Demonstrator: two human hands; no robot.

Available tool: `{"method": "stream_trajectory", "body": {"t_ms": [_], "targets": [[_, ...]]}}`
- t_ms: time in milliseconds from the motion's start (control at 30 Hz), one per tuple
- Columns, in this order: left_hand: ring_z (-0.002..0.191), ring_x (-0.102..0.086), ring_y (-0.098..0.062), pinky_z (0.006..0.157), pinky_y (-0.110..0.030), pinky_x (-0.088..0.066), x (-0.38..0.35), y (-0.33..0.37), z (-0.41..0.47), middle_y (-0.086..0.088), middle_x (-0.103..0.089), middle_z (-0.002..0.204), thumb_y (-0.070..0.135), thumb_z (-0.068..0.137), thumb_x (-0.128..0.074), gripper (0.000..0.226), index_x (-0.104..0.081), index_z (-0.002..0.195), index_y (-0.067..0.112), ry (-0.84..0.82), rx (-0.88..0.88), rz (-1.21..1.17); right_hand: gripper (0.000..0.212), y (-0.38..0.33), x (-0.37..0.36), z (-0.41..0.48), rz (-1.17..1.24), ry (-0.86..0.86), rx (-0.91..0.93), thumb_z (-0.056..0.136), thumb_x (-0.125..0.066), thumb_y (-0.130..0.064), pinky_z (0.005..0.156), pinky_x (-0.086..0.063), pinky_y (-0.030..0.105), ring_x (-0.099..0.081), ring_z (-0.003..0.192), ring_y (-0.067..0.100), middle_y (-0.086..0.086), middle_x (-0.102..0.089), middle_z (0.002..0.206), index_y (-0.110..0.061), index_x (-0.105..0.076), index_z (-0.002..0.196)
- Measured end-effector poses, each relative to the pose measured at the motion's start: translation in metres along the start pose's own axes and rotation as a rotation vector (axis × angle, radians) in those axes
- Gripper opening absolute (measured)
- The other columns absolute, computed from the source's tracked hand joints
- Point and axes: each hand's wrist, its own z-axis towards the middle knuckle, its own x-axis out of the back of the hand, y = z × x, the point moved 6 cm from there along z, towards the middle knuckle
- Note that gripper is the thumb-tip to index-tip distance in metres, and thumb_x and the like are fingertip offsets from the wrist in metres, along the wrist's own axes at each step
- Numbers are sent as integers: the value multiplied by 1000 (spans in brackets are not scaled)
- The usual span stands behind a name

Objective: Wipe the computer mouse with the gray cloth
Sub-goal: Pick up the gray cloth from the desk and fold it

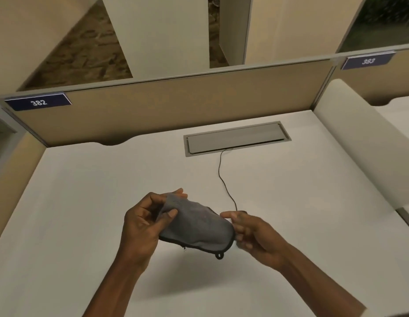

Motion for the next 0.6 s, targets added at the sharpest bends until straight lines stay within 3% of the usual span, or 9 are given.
{"method": "stream_trajectory", "body": {"t_ms": [100,200,333,433,500,600], "targets": [[128,-72,-23,112,-27,-52,-4,9,-7,-4,-78,131,14,90,-74,17,-76,106,16,-70,-12,46,50,7,-14,-3,34,-21,-19,88,-83,-31,41,-30,16,-39,55,7,-6,-61,77,-6,-72,130],[125,-73,-21,109,-27,-54,3,15,-12,-4,-80,128,18,87,-77,20,-78,106,18,-27,-18,78,39,-5,-12,-8,-21,64,117,84,-86,-26,49,-42,13,-54,54,1,-6,-75,85,-15,-79,121],[108,-77,-13,92,-17,-59,16,13,-17,3,-83,109,10,85,-82,20,-80,97,26,166,-49,205,48,-23,3,-19,-116,169,306,76,-92,-29,79,-36,45,-47,91,29,15,-79,116,-23,-80,122],[103,-78,-10,89,-16,-60,11,4,-20,6,-83,105,6,88,-82,28,-80,96,32,221,-40,267,56,-33,6,-30,-237,170,375,70,-96,-25,84,-59,54,-68,100,37,5,-79,120,-26,-78,123],[100,-78,-9,83,-16,-61,7,0,-22,7,-83,102,13,87,-84,24,-81,95,35,274,-27,267,59,-38,8,-36,-353,184,397,65,-99,-27,82,-66,40,-73,106,20,-3,-79,117,-30,-78,121],[94,-78,-9,74,-16,-61,-5,-3,-22,7,-83,98,24,84,-86,15,-81,94,35,298,-10,254,43,-44,17,-43,-528,242,401,65,-97,-34,71,-60,23,-75,91,8,-7,-80,99,-33,-81,105]]}}
